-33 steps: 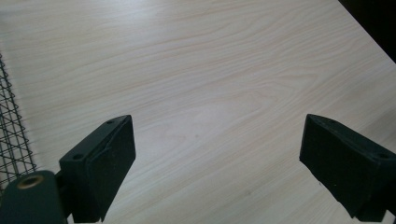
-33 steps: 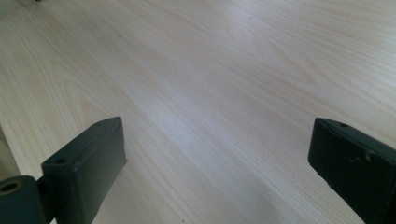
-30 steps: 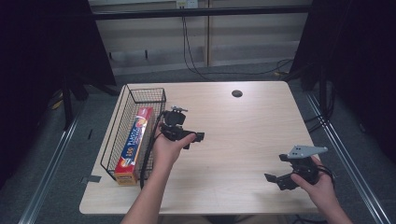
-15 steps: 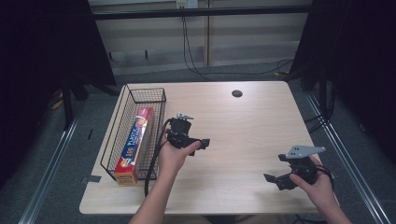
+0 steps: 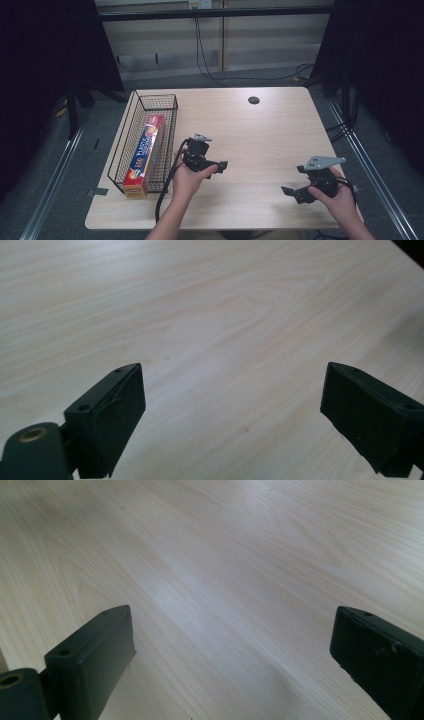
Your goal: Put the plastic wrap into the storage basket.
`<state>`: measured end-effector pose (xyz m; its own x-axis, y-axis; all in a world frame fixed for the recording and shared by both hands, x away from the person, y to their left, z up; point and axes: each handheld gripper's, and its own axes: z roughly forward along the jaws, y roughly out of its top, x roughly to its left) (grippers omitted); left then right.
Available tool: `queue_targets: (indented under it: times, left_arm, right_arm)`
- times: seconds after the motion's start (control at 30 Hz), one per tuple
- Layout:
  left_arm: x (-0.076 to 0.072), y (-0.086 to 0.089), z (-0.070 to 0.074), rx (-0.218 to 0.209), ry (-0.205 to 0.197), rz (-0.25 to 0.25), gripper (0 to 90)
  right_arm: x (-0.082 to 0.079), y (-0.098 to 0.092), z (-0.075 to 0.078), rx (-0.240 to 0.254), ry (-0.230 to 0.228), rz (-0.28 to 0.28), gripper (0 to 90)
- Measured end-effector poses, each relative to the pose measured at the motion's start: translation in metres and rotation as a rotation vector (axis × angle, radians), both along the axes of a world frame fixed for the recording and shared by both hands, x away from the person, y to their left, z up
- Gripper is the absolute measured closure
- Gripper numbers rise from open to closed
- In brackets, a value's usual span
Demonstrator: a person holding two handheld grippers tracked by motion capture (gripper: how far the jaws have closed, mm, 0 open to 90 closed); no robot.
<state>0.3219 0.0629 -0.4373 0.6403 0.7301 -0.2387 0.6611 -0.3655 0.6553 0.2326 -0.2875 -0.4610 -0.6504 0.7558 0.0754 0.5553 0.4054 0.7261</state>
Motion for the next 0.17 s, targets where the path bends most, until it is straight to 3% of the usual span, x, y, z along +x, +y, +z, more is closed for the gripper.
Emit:
queue_targets:
  times: [0.17]
  left_arm:
    - [-0.0069, -0.004, -0.0048, 0.006, -0.002, -0.031, 10.7]
  right_arm:
    - [0.0003, 0.0008, -0.0015, -0.002, 0.005, -0.002, 3.7]
